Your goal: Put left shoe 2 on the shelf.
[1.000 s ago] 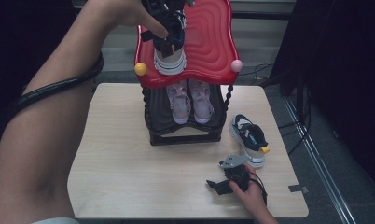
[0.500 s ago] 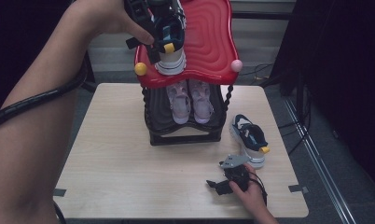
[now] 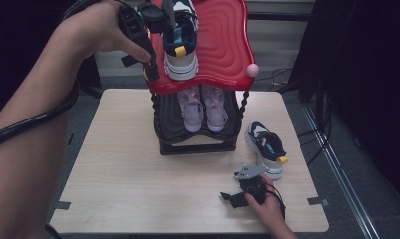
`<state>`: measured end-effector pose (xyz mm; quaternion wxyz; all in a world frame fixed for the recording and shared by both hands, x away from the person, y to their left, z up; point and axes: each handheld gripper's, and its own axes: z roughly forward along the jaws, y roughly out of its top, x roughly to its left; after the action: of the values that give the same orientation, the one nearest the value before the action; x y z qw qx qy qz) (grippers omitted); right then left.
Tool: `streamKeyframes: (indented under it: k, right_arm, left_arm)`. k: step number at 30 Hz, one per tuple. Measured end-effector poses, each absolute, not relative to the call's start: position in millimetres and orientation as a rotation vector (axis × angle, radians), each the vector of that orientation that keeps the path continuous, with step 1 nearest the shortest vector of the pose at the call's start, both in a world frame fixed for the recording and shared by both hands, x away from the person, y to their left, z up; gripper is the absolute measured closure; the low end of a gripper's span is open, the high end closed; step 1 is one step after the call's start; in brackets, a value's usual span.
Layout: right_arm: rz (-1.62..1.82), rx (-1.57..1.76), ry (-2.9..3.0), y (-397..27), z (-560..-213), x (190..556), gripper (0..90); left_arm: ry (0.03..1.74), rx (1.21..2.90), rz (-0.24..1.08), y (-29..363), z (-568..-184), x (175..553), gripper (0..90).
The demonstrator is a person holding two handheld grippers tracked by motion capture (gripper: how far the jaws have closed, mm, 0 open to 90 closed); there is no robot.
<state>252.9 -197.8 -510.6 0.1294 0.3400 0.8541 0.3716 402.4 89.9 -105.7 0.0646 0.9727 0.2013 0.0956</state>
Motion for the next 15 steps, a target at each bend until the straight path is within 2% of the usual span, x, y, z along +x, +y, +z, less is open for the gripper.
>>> streamKeyframes:
  k: [15]
  right_arm:
    - [1.080, 0.988, 2.482, -197.8, -510.6, 252.9, 11.9]
  left_arm:
    - [0.635, 2.920, 0.257, 112.9, -123.9, 392.7, 22.9]
